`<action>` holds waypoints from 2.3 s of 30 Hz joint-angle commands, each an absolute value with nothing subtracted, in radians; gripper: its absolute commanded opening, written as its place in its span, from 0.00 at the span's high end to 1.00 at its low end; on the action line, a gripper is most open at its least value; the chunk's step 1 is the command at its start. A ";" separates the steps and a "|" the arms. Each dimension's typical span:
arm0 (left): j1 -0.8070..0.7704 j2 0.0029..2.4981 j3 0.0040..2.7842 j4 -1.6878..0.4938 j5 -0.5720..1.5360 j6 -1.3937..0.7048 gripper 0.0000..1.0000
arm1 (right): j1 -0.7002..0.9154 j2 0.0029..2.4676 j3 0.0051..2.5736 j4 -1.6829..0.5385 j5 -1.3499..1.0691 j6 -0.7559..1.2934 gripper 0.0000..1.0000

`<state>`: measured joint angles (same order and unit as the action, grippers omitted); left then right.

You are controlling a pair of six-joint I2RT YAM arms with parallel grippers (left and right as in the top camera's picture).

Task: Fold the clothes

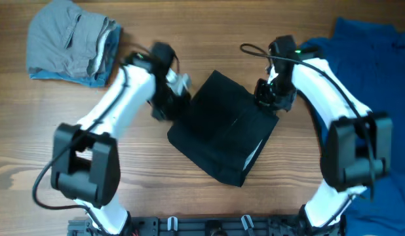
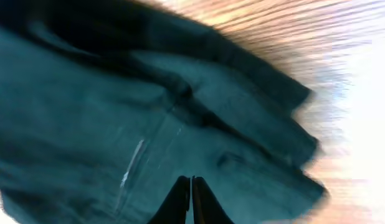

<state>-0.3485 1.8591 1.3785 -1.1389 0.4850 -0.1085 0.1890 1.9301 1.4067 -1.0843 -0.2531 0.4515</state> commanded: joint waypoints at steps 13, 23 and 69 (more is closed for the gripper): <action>-0.113 1.864 0.930 -0.376 0.398 -0.656 0.96 | 0.199 1.780 1.434 -0.971 -0.365 0.161 0.95; -0.057 1.864 1.100 -0.573 0.889 -0.261 0.25 | 0.199 1.896 1.324 -0.947 -0.217 0.322 0.90; 0.128 1.731 1.538 -0.020 0.451 -0.538 0.96 | 0.174 1.612 1.349 -0.984 -0.293 0.264 0.95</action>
<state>0.1135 1.6249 1.5238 -0.2329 0.5415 -0.4286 0.1749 1.6176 1.3376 -0.9821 -0.3058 0.2607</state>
